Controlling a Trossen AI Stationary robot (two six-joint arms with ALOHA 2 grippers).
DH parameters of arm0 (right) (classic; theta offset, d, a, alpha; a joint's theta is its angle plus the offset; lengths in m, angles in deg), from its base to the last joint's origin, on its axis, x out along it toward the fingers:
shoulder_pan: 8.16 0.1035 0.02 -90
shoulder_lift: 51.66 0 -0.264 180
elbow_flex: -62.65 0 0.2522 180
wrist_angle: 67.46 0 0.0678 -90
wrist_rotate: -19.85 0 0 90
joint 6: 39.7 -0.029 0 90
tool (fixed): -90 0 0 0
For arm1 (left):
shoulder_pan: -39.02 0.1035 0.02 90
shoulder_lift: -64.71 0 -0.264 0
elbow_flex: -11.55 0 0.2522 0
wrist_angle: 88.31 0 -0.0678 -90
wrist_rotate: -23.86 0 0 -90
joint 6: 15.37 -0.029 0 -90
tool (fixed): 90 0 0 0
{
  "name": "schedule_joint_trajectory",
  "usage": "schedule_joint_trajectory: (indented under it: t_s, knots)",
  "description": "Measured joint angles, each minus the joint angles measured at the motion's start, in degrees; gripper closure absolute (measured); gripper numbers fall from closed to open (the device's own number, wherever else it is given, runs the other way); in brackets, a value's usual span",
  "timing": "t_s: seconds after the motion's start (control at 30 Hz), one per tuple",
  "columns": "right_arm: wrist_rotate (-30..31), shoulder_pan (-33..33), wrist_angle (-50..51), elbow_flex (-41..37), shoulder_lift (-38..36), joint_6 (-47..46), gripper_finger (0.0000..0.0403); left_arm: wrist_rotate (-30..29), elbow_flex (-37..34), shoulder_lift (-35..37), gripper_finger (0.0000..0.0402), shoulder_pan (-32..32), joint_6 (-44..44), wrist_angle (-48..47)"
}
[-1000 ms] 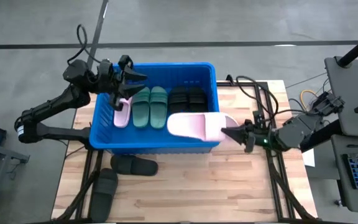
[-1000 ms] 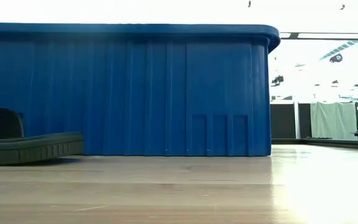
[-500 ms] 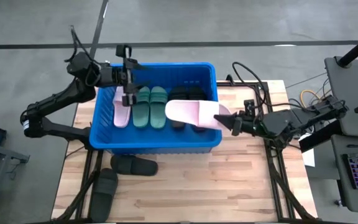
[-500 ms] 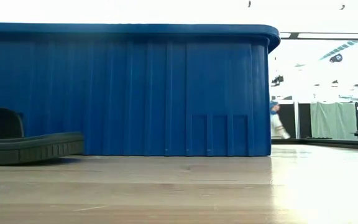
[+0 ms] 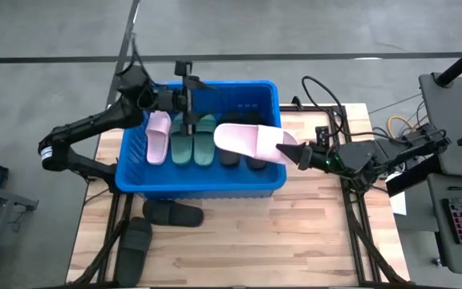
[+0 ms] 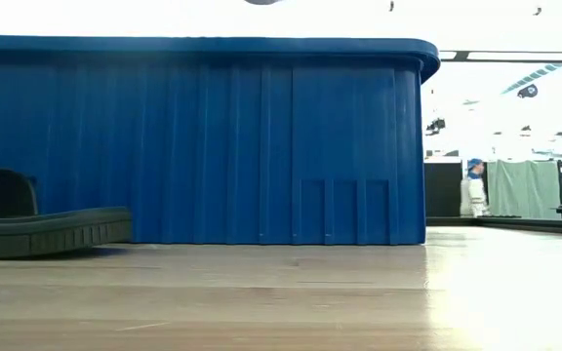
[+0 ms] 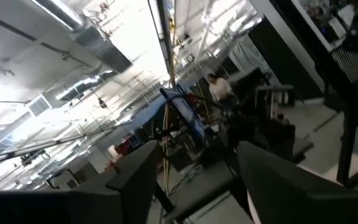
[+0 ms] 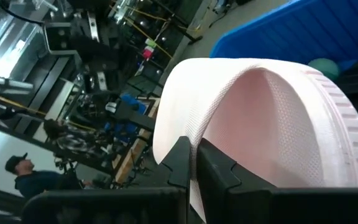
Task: Pick and place slides into bin
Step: Put the pink slide into the blue bin
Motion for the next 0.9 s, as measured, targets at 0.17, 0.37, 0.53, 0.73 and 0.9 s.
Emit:
schedule_joint_trajectory:
  t_s: [0.17,0.37,0.53,0.73,0.9]
  knots:
    - [1.25,-0.74,0.39,0.0,-0.6,-1.03,0.0394,0.03,0.22,-0.86,0.0164,-1.37,-11.0,-6.35]
    - [1.29,-2.67,0.35,0.0,-0.81,-1.05,0.0394,-8.18,-0.17,-0.92,0.0162,-4.5,-27.46,-10.45]
    - [1.21,-3.12,0.31,0.0,-0.81,-2.21,0.0394,-13.68,-0.27,-3.12,0.0162,-6.42,-35.38,-10.74]
    - [0.02,-3.11,0.39,0.0,-0.81,-3.51,0.0394,-14.35,-0.26,-6.31,0.0162,-8.18,-45.93,-10.4]
    - [-0.29,-3.11,0.61,-0.02,-0.85,-4.03,0.0394,-14.71,-0.25,-8.76,0.0162,-9.16,-52.84,-9.06]
